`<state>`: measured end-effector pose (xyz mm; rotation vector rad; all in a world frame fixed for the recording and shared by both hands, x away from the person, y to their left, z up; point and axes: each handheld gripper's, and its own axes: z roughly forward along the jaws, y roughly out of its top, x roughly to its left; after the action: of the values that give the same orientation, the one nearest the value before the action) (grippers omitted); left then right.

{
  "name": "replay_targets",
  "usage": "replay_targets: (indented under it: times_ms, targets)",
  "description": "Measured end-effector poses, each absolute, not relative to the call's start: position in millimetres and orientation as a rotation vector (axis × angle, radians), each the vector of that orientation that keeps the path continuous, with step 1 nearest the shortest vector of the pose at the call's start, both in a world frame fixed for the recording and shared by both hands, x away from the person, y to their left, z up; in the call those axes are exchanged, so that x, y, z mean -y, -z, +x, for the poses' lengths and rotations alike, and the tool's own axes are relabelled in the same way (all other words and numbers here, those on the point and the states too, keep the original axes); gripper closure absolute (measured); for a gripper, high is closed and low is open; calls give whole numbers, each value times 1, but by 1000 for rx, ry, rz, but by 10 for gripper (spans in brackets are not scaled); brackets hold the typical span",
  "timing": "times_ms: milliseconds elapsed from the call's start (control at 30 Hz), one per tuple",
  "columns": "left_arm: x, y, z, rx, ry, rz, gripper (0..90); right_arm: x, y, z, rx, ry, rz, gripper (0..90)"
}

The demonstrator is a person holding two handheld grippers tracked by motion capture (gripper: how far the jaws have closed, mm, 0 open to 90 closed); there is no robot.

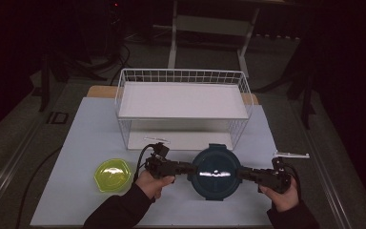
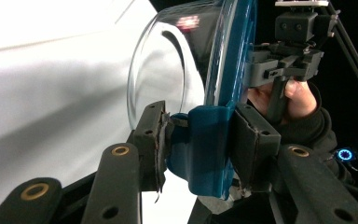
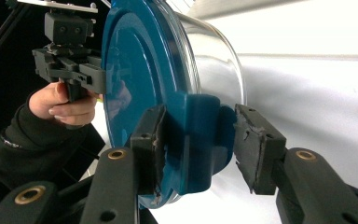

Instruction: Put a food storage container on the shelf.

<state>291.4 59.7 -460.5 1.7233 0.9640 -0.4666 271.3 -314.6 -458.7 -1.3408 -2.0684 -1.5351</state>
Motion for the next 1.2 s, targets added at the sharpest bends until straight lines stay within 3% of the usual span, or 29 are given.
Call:
replay_targets:
  times_ms: [767, 1200]
  targets:
    - [-96, 380, 309, -940, 316, 1674, 581, 280, 382, 311, 2086, 1694, -1223, 555]
    - [-120, 348, 336, -967, 261, 1610, 580, 255, 343, 353, 2099, 1733, -1193, 555]
